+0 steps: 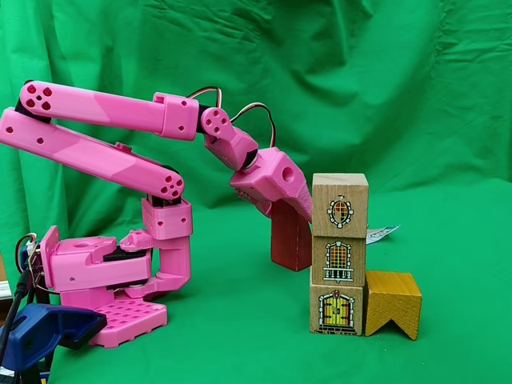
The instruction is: Grasp some building blocks and build the house on the picture.
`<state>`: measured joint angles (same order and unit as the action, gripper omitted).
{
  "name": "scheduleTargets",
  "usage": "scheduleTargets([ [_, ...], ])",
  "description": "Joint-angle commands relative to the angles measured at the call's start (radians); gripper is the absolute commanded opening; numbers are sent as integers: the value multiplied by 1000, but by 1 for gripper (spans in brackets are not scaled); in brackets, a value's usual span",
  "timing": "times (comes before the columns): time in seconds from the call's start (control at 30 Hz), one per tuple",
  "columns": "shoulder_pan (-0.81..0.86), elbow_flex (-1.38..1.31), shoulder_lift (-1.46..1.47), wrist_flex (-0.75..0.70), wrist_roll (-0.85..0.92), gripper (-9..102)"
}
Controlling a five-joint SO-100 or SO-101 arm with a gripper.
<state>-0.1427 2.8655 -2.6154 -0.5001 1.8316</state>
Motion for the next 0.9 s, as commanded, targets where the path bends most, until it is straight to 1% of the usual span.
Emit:
scheduleTargets([
  [0.0, 5, -49, 2, 17, -9, 41],
  [0.1, 5, -48, 2, 17, -9, 40],
  [0.3, 3, -48, 2, 17, -8, 28],
  [0.4, 3, -48, 0, 17, -8, 25],
  [0.87, 3, -48, -8, 17, -8, 24],
])
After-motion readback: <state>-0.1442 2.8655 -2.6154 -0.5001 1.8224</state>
